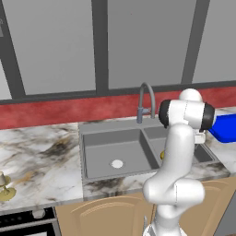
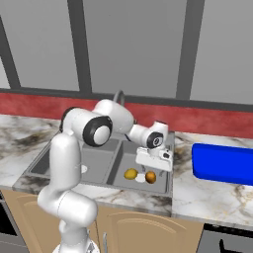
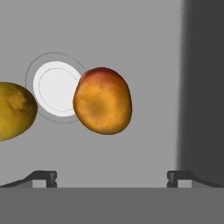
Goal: Pick up all produce items and place them in the sink. Turn on the sink faucet to wash them. Then turn the sink off and put them in the tray.
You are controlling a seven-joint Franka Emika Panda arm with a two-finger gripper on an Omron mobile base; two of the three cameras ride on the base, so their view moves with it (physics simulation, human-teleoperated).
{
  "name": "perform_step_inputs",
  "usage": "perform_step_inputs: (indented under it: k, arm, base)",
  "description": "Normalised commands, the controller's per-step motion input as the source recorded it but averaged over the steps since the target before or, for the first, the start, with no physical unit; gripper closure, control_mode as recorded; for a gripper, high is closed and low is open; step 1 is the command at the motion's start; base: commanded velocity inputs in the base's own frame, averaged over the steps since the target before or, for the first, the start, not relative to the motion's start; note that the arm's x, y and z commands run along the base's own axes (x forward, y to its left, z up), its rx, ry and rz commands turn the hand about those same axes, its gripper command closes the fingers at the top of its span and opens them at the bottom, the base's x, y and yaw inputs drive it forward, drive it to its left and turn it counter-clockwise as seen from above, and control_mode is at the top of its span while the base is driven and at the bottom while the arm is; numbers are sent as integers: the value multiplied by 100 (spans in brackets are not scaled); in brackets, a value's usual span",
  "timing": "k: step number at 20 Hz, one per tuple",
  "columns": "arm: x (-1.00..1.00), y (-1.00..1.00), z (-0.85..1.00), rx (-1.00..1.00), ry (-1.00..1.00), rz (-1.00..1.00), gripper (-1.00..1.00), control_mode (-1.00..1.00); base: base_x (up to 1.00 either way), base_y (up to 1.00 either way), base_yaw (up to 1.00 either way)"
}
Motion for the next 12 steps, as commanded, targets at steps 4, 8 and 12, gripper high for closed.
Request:
perform_step_inputs:
  k: [4,8,12]
  arm:
    - [-4,3,-13,1,0,-1,-100,-100]
    - [0,6,-22,0,0,-4,-100,-100]
    - [0,9,-31,1,0,-2,-100,-100]
  base:
    - [0,0,0]
    - [0,0,0]
    - [0,0,0]
